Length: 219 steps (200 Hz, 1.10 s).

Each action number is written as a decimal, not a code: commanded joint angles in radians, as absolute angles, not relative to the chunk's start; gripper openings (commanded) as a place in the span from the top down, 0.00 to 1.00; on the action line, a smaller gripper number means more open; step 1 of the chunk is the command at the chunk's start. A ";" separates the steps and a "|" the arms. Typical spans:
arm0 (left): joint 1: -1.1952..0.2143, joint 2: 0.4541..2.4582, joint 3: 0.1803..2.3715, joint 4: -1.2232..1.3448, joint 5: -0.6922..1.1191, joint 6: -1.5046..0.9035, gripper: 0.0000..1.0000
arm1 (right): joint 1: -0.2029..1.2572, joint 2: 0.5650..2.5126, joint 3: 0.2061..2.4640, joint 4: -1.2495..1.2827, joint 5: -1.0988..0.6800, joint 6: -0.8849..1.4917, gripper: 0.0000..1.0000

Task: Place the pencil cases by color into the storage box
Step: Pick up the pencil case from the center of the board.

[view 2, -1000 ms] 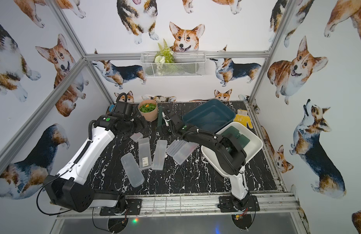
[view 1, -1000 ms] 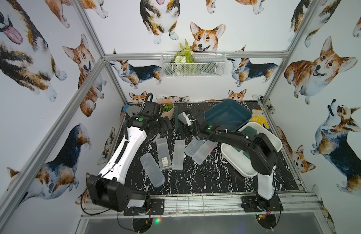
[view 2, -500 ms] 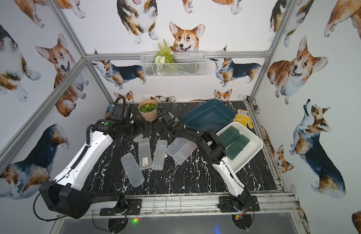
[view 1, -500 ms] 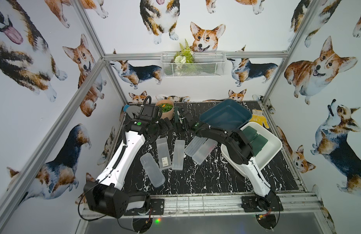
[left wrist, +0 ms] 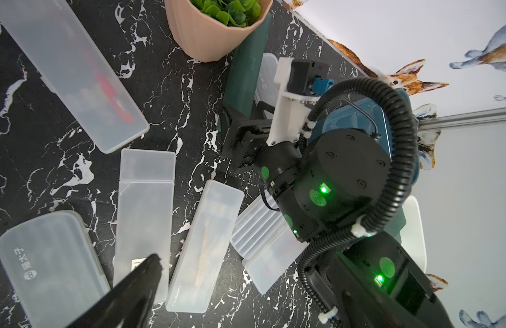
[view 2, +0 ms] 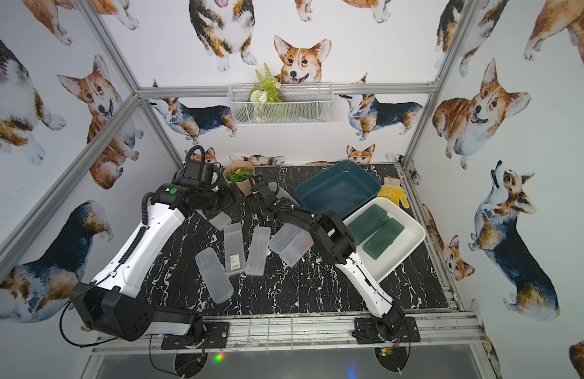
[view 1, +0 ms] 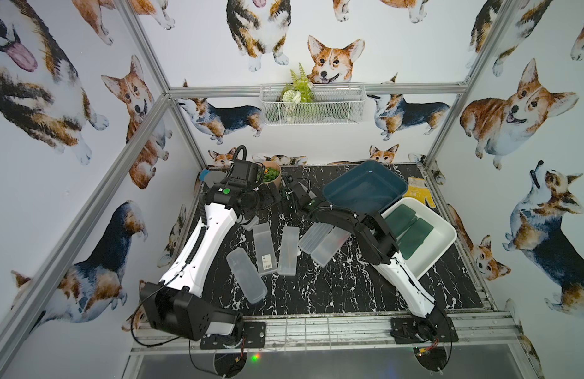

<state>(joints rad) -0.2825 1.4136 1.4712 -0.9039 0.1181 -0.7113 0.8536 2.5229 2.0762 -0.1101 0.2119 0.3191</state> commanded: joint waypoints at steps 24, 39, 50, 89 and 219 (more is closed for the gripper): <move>-0.281 1.419 1.487 -0.907 0.120 -0.746 0.06 | 0.837 2.547 2.102 -0.123 0.226 0.388 0.36; -0.279 1.420 1.502 -0.911 0.117 -0.745 0.06 | 0.830 2.550 2.104 -0.124 0.218 0.408 0.42; -0.281 1.419 1.509 -0.915 0.115 -0.744 0.06 | 0.825 2.554 2.113 -0.133 0.211 0.424 0.46; -0.281 1.415 1.549 -0.938 0.098 -0.723 0.06 | 0.821 2.572 2.142 -0.151 0.195 0.450 0.57; -0.279 1.423 1.606 -0.982 0.075 -0.666 0.05 | 0.803 2.406 1.977 -0.044 0.158 0.493 0.75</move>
<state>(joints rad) -0.2817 1.4113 1.5948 -0.9665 0.0875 -0.6834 0.8108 2.4699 2.0487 -0.1394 0.1928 0.4557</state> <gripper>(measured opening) 0.944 0.287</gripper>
